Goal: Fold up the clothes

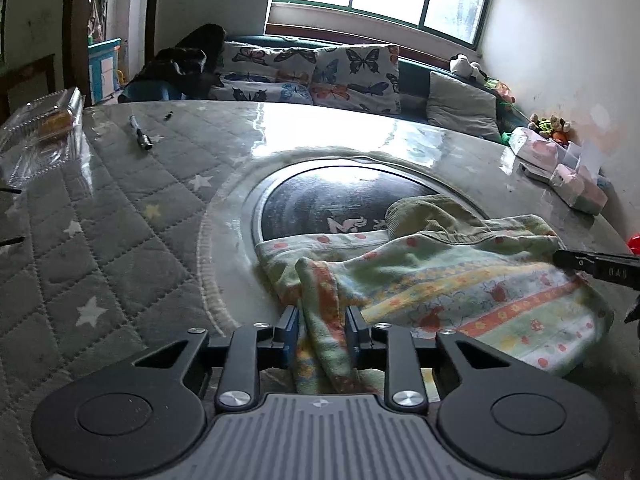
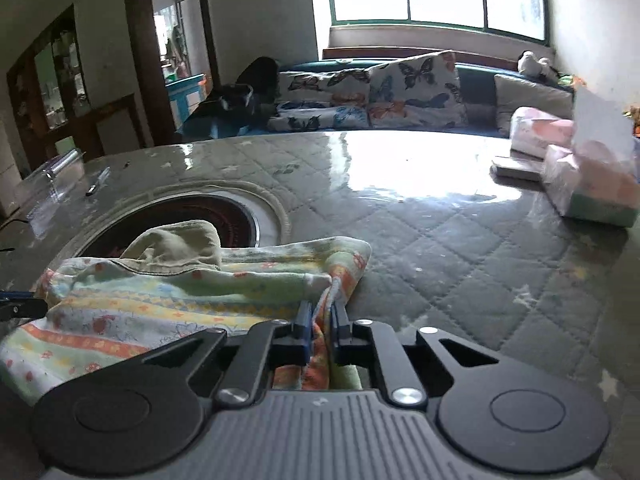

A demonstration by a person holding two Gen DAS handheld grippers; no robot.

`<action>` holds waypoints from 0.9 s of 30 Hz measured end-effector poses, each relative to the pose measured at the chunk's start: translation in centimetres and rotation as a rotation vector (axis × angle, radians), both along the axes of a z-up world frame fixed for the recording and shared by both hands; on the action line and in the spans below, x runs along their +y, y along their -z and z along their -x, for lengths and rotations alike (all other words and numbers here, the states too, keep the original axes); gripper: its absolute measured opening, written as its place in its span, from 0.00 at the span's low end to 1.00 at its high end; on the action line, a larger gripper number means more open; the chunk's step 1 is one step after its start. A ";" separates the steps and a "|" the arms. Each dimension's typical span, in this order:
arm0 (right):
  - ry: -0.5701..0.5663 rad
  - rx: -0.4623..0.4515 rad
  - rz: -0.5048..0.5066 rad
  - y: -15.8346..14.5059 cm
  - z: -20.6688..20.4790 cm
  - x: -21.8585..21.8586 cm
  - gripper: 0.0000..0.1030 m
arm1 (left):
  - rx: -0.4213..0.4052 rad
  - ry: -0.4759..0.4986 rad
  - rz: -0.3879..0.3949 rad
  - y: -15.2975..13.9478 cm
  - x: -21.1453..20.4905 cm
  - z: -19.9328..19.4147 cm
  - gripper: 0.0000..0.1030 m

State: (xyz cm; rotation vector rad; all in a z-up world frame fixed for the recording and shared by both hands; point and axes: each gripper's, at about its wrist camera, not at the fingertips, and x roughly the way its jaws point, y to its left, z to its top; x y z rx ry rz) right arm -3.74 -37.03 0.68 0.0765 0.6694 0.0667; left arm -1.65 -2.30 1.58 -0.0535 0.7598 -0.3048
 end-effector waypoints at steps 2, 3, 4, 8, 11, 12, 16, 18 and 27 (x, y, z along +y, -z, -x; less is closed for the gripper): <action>0.022 -0.003 0.010 -0.1 0.7 -0.4 0.04 | 0.008 0.013 0.006 0.0 -0.6 -0.1 0.24; 0.036 -0.001 0.014 -0.2 1.0 -0.8 0.04 | 0.012 0.021 0.009 0.0 -0.9 -0.2 0.24; 0.049 0.000 0.019 -0.2 1.4 -1.2 0.04 | 0.014 0.031 0.012 0.0 -1.4 -0.2 0.24; 0.091 0.015 -0.001 -0.3 2.8 -3.2 0.04 | 0.014 0.077 0.014 0.1 -3.5 -0.1 0.24; 0.124 0.015 0.010 -0.3 3.8 -4.3 0.04 | 0.025 0.103 0.032 0.0 -4.7 -0.3 0.24; 0.136 0.015 0.019 -0.3 4.1 -4.7 0.04 | 0.026 0.115 0.031 0.0 -5.2 -0.3 0.24; 0.170 0.018 0.032 -0.3 5.0 -6.0 0.04 | 0.026 0.154 0.025 0.1 -7.0 -0.2 0.24; 0.176 0.022 0.031 -0.3 5.2 -6.4 0.04 | 0.027 0.160 0.023 0.1 -7.5 -0.3 0.24; 0.164 -0.006 0.081 -1.3 5.3 -5.5 0.18 | 0.020 0.115 0.020 -0.9 -5.7 0.1 0.30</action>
